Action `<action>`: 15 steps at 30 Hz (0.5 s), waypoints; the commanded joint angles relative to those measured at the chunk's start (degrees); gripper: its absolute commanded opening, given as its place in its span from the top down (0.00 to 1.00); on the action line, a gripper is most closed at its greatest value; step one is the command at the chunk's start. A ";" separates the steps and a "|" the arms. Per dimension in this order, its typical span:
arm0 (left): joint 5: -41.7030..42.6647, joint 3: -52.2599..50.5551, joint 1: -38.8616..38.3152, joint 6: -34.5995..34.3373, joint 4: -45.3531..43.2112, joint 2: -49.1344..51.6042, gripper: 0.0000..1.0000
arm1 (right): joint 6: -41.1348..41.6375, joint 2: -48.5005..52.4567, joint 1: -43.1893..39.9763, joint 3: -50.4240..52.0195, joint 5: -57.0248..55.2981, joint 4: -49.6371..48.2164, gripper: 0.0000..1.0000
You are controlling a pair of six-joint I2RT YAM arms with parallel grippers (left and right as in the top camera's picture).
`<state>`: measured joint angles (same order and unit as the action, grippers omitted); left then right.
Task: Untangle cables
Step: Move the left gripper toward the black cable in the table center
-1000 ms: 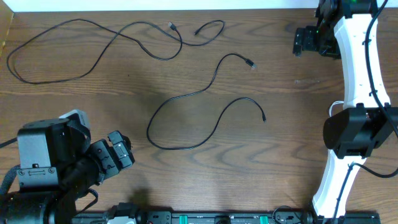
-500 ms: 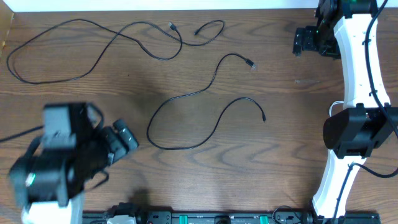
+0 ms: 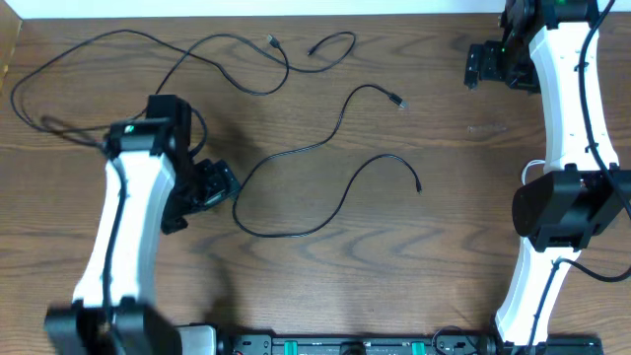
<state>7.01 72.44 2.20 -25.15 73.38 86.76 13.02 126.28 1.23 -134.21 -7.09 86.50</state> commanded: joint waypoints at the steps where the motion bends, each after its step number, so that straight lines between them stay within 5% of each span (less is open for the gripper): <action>1: 0.02 -0.20 0.07 2.84 -1.79 7.96 0.07 | 0.66 -2.10 -0.07 -1.05 -0.22 0.07 0.01; 8: 7.10 -0.24 0.07 10.34 -4.35 18.03 0.08 | 0.66 -2.10 -0.07 -1.05 -0.22 0.09 0.01; 15: 7.15 -2.23 0.07 10.34 -9.84 20.31 0.08 | 0.66 -2.10 -0.07 -1.05 -0.22 0.09 0.01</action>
<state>13.10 72.12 2.17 -16.47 65.45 106.98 13.02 126.26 1.23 -134.21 -7.09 86.50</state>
